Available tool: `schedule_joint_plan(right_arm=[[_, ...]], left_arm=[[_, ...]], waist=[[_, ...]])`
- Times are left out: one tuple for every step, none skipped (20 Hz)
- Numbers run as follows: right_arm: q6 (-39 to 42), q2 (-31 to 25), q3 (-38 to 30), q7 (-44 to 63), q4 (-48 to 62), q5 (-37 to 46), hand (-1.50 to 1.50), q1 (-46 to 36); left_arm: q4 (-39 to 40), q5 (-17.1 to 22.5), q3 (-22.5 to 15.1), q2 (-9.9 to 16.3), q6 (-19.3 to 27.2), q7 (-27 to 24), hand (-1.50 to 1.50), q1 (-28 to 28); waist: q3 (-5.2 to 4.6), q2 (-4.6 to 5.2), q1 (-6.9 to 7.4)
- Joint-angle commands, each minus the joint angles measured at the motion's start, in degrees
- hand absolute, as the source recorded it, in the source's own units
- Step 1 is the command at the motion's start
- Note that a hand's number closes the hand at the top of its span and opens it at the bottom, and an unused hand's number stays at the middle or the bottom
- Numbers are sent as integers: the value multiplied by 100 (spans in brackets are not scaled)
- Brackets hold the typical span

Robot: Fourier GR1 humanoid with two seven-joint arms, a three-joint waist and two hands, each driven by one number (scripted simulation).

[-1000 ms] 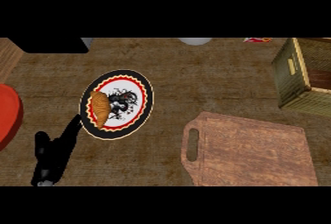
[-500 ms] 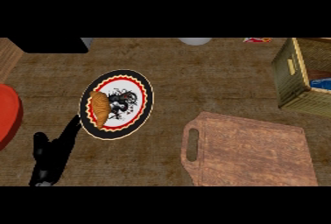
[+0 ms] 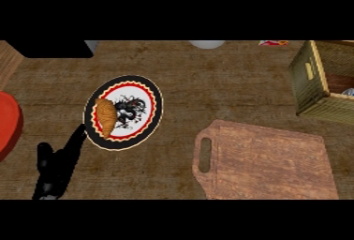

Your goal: Pick the can from the cutting board and place it in the basket

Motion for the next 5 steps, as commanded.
schedule_joint_plan(right_arm=[[86, -415, -290, 100, 22, -135, -150, 268], [-166, -406, -404, 50, 288, -151, -150, 172], [68, -561, -470, 34, 200, -218, -150, 424], [102, -723, -577, -104, 332, -226, -150, 601], [393, -951, -734, 10, 337, -453, -150, 467]], left_arm=[[380, 39, -9, -84, -7, 235, 0, 354], [563, 108, 67, -75, -93, 188, 0, 123], [301, 17, -11, -63, -24, 279, 0, 356], [197, 83, 40, -32, -26, 447, 0, 314], [-34, 82, -29, 49, -186, 360, 0, 488]], waist=[[-59, 43, -72], [-58, 71, -34], [-56, 47, -63], [-53, 50, -75], [-55, 37, -51]])
